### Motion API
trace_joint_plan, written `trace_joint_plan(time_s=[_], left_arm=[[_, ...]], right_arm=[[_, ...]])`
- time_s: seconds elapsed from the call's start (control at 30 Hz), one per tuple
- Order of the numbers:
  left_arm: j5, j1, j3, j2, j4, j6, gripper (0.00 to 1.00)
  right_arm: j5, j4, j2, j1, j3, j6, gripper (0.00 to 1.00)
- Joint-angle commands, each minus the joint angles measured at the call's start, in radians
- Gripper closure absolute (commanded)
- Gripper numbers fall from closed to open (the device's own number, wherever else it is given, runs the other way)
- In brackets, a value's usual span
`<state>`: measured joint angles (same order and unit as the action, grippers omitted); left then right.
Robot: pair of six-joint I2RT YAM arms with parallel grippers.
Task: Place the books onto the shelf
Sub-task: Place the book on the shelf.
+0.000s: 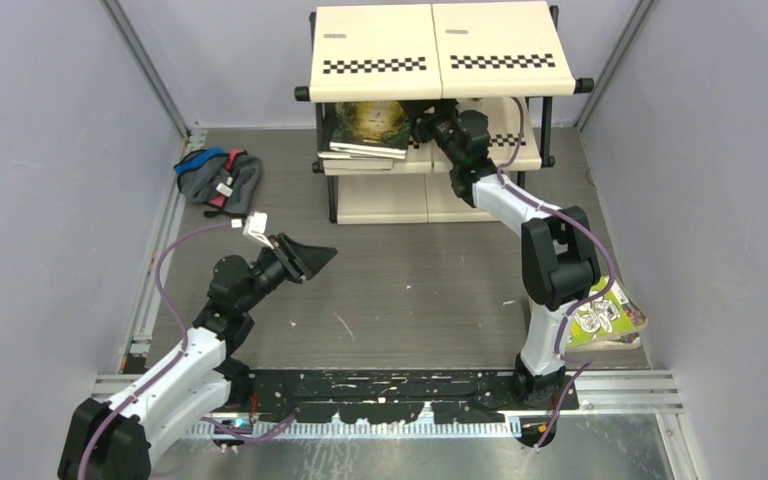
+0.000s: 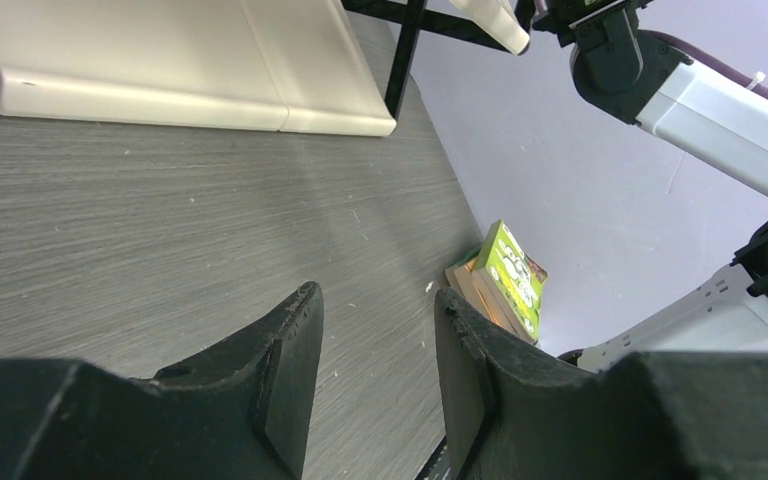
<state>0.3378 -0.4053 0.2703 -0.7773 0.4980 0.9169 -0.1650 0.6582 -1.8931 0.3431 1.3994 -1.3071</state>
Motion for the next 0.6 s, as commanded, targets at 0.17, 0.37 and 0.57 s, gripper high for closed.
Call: trace_joint_plan(time_s=[0.17,0.37,0.57], left_arm=[[0.015,0.006,-0.006,0.010,0.068,0.005,0.55],[0.015,0.008,-0.008,0.003,0.074,0.005,0.55],[0.017,0.007,-0.008,0.000,0.074,0.005,0.55]], right_arm=[[0.025,-0.042,0.012,0.002,-0.010,0.059,0.36],[0.037,-0.038,0.020,0.002,-0.023,0.078,0.36],[0.049,0.030,0.041,0.002,-0.069,0.078,0.36]])
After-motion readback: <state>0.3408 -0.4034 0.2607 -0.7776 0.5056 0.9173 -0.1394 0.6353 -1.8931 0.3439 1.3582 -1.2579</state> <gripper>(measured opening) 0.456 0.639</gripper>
